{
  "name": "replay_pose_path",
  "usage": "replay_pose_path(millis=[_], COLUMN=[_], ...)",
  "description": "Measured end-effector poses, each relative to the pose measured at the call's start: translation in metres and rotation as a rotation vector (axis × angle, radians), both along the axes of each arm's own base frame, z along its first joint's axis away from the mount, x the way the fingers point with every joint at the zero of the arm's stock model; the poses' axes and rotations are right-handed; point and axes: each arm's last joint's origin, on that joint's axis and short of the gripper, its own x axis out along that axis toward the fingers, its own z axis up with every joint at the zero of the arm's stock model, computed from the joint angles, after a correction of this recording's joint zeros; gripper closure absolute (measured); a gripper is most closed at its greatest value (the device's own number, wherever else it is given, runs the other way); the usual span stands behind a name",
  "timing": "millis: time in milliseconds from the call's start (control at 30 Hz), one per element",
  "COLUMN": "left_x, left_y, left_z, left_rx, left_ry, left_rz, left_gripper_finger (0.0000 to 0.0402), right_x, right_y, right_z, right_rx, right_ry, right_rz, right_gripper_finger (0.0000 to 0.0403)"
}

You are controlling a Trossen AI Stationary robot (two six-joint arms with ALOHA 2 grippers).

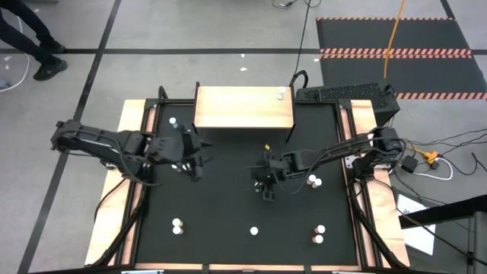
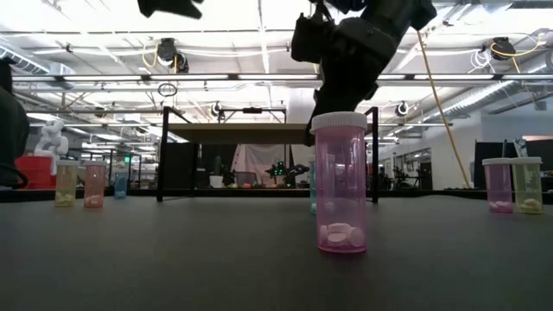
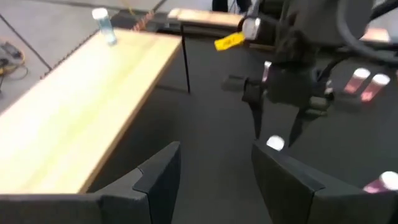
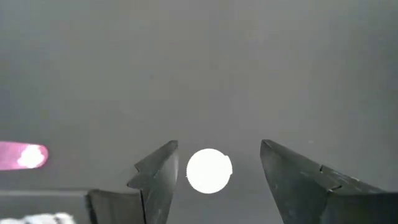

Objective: Pick and place medicine bottles onto shelf by color
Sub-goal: Put the right blue pill bottle on the shelf aligned with the other blue pill bottle

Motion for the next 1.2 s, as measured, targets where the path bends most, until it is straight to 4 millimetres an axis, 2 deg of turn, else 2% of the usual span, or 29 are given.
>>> replay_pose_path(millis=[200, 433, 833, 1200], left_x=[0.007, 0.007, 0.006, 0.006], left_y=[-0.001, -0.001, -0.001, -0.001], left_z=[-0.010, -0.010, -0.009, -0.009], left_rx=[-0.009, -0.004, -0.003, -0.007], left_ry=[0.042, 0.048, 0.043, 0.042], left_rz=[0.012, 0.009, 0.009, 0.011], left_gripper_finger=[0.0202, 0.0202, 0.0202, 0.0202], right_x=[0.001, 0.003, 0.000, 0.000], right_y=[0.007, 0.011, 0.009, 0.004], right_z=[-0.009, -0.016, -0.019, -0.019], right_rx=[0.011, -0.010, -0.040, -0.054], right_ry=[0.032, 0.044, 0.061, 0.065], right_rz=[0.045, 0.063, 0.065, 0.064], right_gripper_finger=[0.0179, 0.0181, 0.0261, 0.0277])
